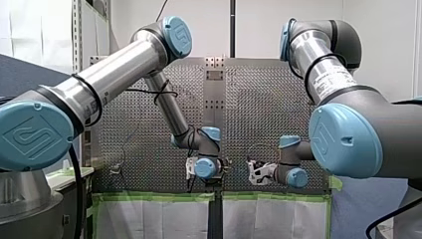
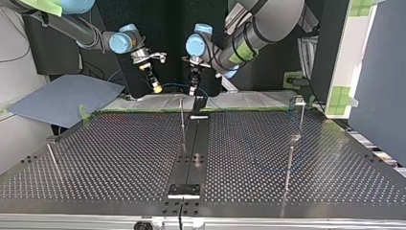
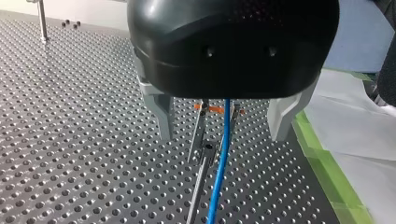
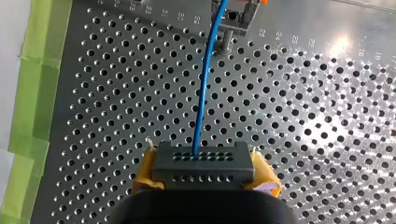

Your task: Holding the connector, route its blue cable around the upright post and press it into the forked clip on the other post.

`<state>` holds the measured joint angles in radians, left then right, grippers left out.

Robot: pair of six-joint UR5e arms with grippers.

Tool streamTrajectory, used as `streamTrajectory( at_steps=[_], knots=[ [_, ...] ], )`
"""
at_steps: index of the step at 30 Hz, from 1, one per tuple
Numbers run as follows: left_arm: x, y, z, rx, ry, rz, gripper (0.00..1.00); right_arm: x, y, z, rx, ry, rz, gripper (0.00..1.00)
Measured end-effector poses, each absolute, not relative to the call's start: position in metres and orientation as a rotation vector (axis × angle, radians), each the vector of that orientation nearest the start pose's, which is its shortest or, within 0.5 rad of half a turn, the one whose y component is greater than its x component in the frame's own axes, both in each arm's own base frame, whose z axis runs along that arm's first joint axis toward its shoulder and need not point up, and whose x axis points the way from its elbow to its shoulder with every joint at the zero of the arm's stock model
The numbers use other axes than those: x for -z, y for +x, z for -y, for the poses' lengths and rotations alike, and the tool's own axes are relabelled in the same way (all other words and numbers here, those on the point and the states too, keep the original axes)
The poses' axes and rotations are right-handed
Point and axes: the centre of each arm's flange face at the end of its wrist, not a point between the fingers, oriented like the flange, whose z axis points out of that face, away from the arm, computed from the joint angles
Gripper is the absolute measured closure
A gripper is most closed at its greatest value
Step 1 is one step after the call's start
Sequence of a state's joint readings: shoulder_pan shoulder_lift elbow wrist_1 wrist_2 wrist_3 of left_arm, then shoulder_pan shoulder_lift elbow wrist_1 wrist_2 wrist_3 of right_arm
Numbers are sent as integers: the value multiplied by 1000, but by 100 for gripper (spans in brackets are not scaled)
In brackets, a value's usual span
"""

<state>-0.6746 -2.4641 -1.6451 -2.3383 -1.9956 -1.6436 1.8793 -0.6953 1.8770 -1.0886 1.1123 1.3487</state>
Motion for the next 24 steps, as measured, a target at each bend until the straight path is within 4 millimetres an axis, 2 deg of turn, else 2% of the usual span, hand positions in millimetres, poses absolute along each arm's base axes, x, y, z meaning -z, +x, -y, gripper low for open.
streamTrajectory(
  at_steps=[1,2,3,5,6,7,8,9,11,12,13,24],
  knots=[
    [7,432,464,185,209,-1708,2,36,338,475,-1569,1843,592,98],
    [7,432,465,184,211,-1703,11,36,338,475,-1569,1843,592,98],
    [6,432,466,182,213,-1697,11,36,338,475,-1569,1843,592,98],
    [5,432,467,177,217,-1685,33,36,338,474,-1569,1844,592,98],
    [5,432,467,175,219,-1681,33,36,338,474,-1569,1844,592,98],
    [5,433,468,174,220,-1677,53,36,338,474,-1569,1844,592,98],
    [4,433,468,173,220,-1674,64,36,338,474,-1569,1844,592,98],
    [4,433,468,173,220,-1672,64,36,338,474,-1569,1844,592,98],
    [4,433,468,172,219,-1671,86,36,338,474,-1569,1844,592,98],
    [4,433,468,172,219,-1671,86,36,338,474,-1569,1844,592,98],
    [4,432,468,172,219,-1672,100,36,338,474,-1570,1844,592,98],
    [8,429,465,172,208,-1690,100,36,337,475,-1571,1845,597,98]
  ],
)
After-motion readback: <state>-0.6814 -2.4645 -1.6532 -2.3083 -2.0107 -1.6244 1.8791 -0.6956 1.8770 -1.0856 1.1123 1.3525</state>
